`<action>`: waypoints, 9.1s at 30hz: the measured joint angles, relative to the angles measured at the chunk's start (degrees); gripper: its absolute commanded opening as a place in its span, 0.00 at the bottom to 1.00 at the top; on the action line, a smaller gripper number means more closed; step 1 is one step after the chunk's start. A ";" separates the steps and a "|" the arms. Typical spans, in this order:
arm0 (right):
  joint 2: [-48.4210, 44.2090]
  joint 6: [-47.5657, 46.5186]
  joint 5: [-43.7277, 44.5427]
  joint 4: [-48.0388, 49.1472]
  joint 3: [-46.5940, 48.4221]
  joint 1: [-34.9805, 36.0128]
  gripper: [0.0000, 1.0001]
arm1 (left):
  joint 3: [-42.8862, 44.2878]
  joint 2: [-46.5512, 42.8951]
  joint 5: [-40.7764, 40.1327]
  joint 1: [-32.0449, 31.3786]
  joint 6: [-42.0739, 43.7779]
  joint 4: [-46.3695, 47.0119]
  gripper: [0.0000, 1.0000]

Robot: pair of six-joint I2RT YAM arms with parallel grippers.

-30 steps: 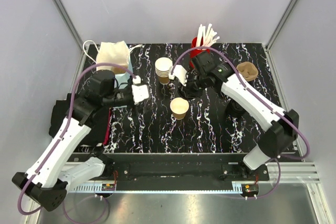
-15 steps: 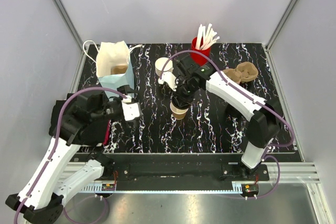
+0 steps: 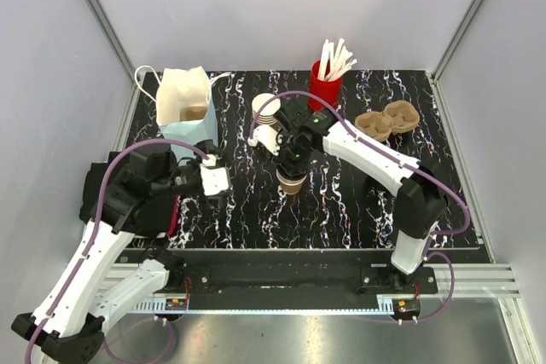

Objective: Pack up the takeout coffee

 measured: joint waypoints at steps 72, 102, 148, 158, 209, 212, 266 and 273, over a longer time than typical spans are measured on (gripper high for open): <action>-10.05 -3.08 9.81 -0.70 1.14 3.65 0.96 | 0.02 7.54 4.59 0.15 -3.08 2.93 0.99; -35.87 11.85 -2.67 22.10 -29.31 -22.82 1.00 | 25.20 59.87 11.23 0.20 -44.09 6.54 0.99; -27.67 22.32 -17.77 27.39 -35.06 -22.91 0.78 | 24.44 72.87 23.26 0.42 -49.90 11.56 0.56; -20.15 25.44 -20.50 31.63 -35.08 -23.80 0.56 | 24.46 74.10 25.64 0.42 -52.22 14.14 0.47; -5.33 34.64 -43.01 35.36 -31.95 -30.82 0.46 | 20.87 70.90 21.66 -2.16 -55.71 23.32 0.65; -5.33 34.64 -43.01 35.32 -31.95 -30.82 0.46 | 20.87 70.90 21.70 -2.21 -55.52 23.21 0.66; -3.04 30.60 -46.56 30.77 -31.95 -34.18 0.37 | 21.03 71.67 23.78 -3.21 -54.99 22.29 0.53; -2.21 30.60 -48.06 30.60 -31.95 -34.18 0.37 | 21.07 71.67 23.74 -3.37 -54.88 22.32 0.53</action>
